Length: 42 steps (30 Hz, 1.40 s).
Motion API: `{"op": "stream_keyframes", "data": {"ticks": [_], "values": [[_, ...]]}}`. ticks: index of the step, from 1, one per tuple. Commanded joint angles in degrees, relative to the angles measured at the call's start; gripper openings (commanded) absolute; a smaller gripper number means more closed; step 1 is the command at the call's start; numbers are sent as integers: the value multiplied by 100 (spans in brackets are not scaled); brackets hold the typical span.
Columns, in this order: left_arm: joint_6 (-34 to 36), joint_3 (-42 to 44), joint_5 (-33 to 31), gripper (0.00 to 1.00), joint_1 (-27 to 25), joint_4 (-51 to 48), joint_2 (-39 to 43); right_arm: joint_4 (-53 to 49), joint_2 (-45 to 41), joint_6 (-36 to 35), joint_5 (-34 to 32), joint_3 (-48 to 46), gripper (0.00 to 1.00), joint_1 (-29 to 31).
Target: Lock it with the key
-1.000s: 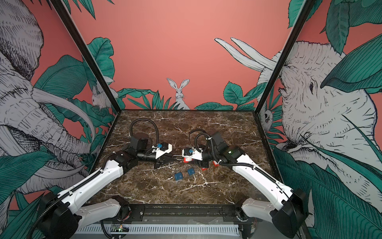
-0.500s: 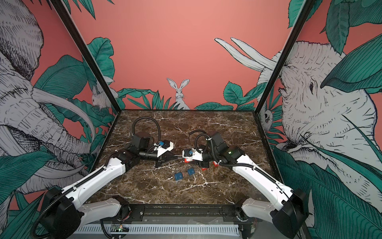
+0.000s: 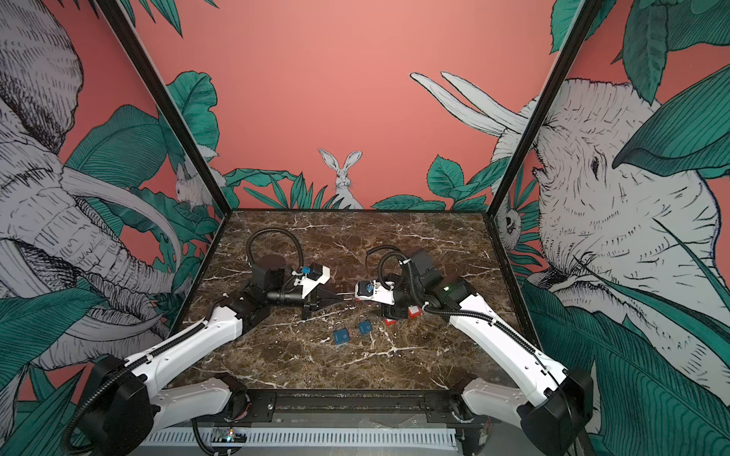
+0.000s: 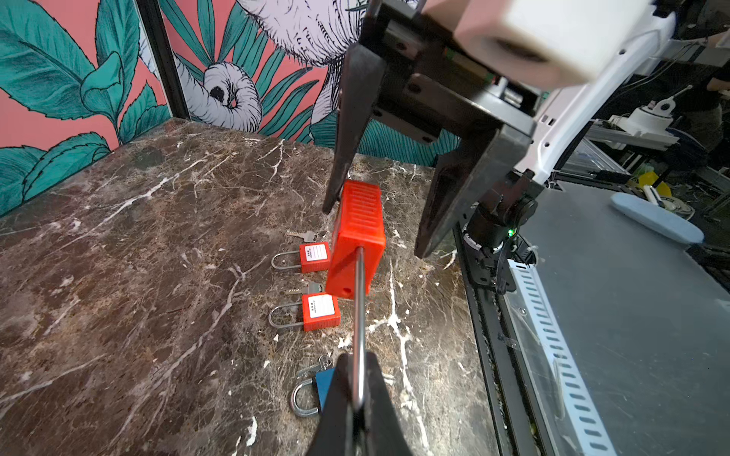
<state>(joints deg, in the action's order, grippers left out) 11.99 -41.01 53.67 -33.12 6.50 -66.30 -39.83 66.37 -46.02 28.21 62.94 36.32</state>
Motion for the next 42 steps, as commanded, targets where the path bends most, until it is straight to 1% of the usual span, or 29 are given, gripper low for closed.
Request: {"op": "stream_keyframes", "data": {"ticks": [1, 3, 8, 13, 18, 25, 30, 34, 37, 38, 39, 42], "values": [[-132, 71, 338, 0, -62, 595, 211, -522, 22, -118, 241, 263, 56, -63], [-8, 81, 373, 0, -105, 560, 239, -697, 87, -109, 379, 377, 51, -81], [309, 31, 418, 0, -201, 235, 264, -784, 180, -21, 457, 471, 47, -81], [431, 22, 404, 0, -293, 177, 280, -902, 222, 29, 813, 523, 39, -81], [676, -47, 359, 0, -370, -90, 299, -1125, 254, 49, 1080, 578, 32, -81], [729, -81, 350, 0, -453, -96, 279, -1426, 398, -44, 1244, 634, 12, -82], [743, -117, 259, 0, -579, -54, 199, -1411, 432, -74, 1308, 640, 9, -81], [607, -117, 159, 0, -661, 241, 65, -1257, 453, -30, 1413, 610, 7, -81], [356, -109, 169, 0, -664, 598, -96, -1129, 484, -21, 1471, 590, 5, -81], [234, -111, 172, 0, -664, 725, -153, -1045, 469, -9, 1392, 565, 6, -81], [151, -101, 189, 0, -831, 836, -207, -943, 458, 36, 1332, 524, 6, -81], [-151, -70, 222, 0, -862, 1197, -345, -606, 366, 76, 1218, 364, 6, -81]]}}
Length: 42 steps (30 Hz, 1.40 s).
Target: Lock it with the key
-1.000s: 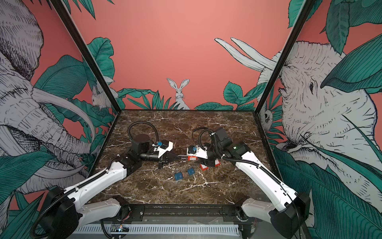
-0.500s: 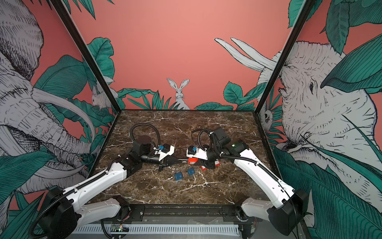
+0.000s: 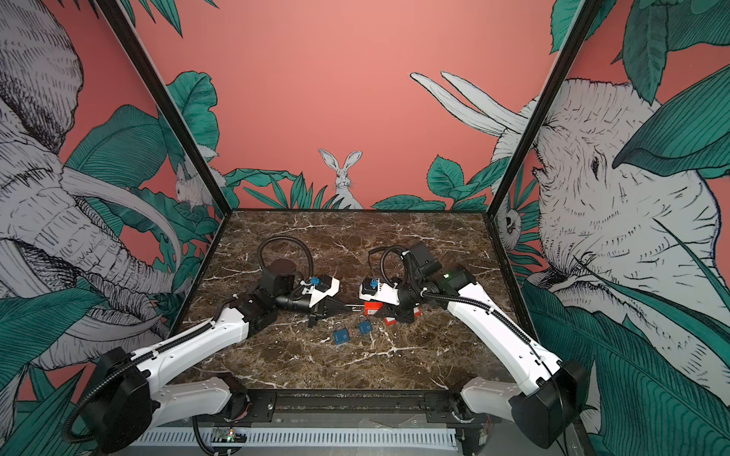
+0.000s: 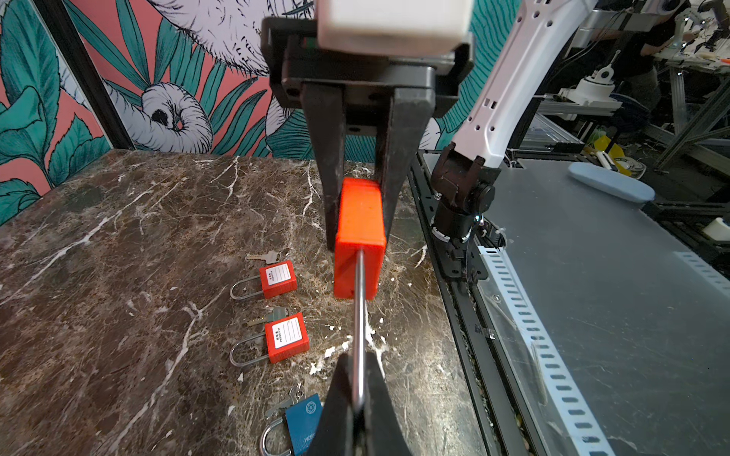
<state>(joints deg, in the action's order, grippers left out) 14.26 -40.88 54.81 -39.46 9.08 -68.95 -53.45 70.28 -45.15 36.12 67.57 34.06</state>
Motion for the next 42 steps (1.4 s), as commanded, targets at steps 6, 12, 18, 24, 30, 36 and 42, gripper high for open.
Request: {"op": "stream_keyframes", "data": {"ticks": [6, 12, 18, 24, 30, 36, 42], "values": [[-288, -54, -48, 0, -365, 982, -169, 1263, -178, 161, 767, -298, 5, 152], [750, -113, -557, 0, -680, 295, 28, 362, 158, -91, 1274, 78, 6, 153], [929, -185, -616, 0, -715, 136, 64, 317, 264, -161, 967, 106, 6, 153], [479, -345, -247, 0, -713, 120, -265, 1069, 79, 36, 715, -162, 6, 159], [144, -375, -119, 0, -712, 426, -573, 1588, 111, 353, 884, -254, 9, 165], [420, -403, -229, 0, -537, 59, -344, 1019, -266, 174, 54, -294, 42, 114], [517, -456, -61, 0, -302, -118, -187, -122, -873, 142, -11, -157, 54, -128]]}}
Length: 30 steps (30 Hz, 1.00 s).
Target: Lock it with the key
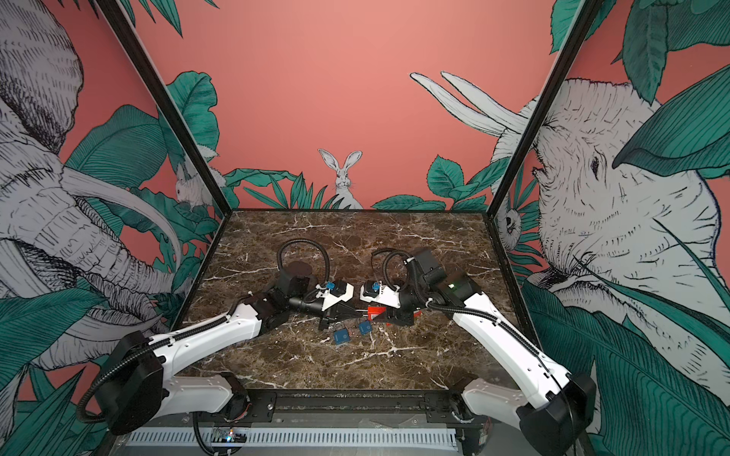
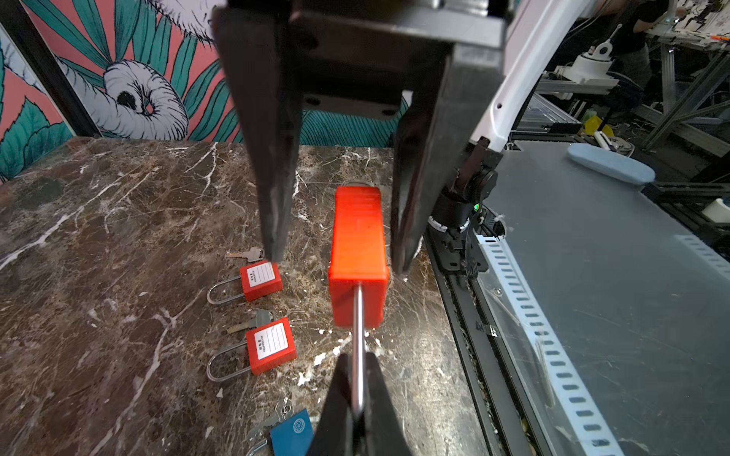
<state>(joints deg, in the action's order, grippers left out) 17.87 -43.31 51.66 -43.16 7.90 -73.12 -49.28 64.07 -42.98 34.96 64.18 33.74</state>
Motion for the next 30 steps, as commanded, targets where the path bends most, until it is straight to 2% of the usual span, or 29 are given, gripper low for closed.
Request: {"op": "stream_keyframes", "data": {"ticks": [1, 6, 8, 12, 25, 30], "values": [[197, -246, 277, 0, 73, -67, 237, -773, -327, -66, 189, 252, 53, -157], [278, -227, 426, 0, 77, -97, 289, -1391, -512, 91, 91, 490, 49, -367], [326, -228, 461, 0, 71, -134, 321, -1539, -393, 317, 151, 668, 44, -514], [445, -274, 463, 0, 71, -295, 351, -2024, 53, 220, 402, 1024, 38, -604], [534, -347, 301, 0, 50, -344, 352, -2220, 575, 221, 967, 922, 30, -614], [542, -385, 248, 0, -14, -331, 289, -2200, 755, 136, 1076, 866, 24, -610]]}}
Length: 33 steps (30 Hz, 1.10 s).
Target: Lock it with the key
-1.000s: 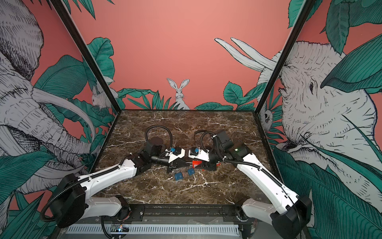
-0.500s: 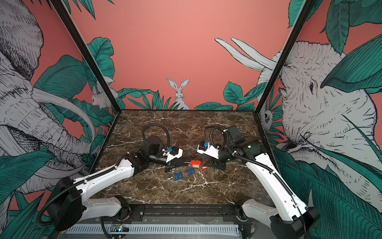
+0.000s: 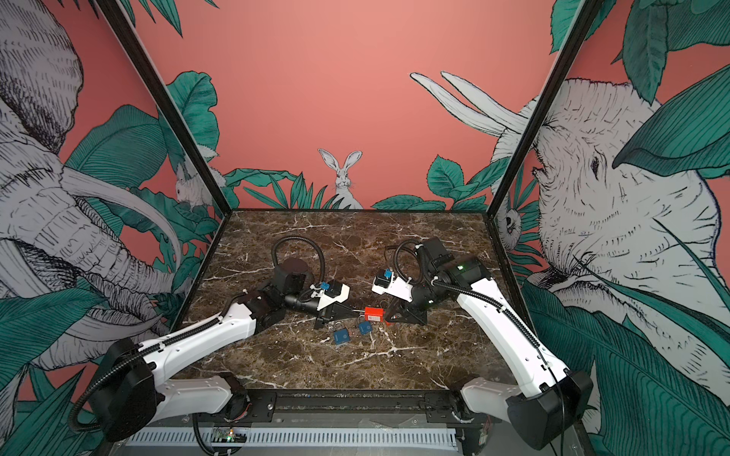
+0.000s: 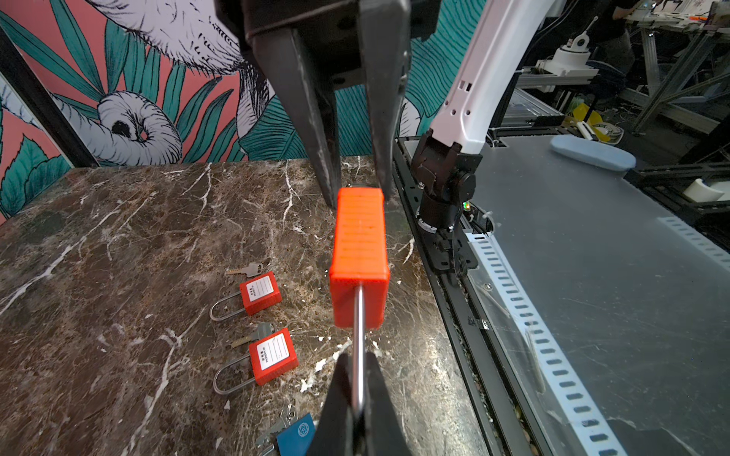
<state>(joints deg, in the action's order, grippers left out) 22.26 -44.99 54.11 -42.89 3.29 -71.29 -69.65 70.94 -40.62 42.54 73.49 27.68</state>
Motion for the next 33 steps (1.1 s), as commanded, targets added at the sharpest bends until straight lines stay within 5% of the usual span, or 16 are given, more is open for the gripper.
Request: {"op": "stream_keyframes", "data": {"ticks": [1, 13, 21, 28, 33], "values": [[95, -214, -19, 0, -52, 134, 90, -155, 88, -119, 329, -76, 24, -4], [-80, -247, -197, 0, -96, 216, 22, 71, -119, -425, 8, -184, 8, -8], [-154, -247, -132, 0, -100, 303, -44, 575, -714, -141, -497, -330, 42, -8], [-117, -266, -63, 0, -114, 312, -61, 410, -485, -189, -554, -356, 41, -17], [-109, -303, -17, 0, -135, 281, -104, 374, -248, -309, -336, -300, 30, -18]]}}
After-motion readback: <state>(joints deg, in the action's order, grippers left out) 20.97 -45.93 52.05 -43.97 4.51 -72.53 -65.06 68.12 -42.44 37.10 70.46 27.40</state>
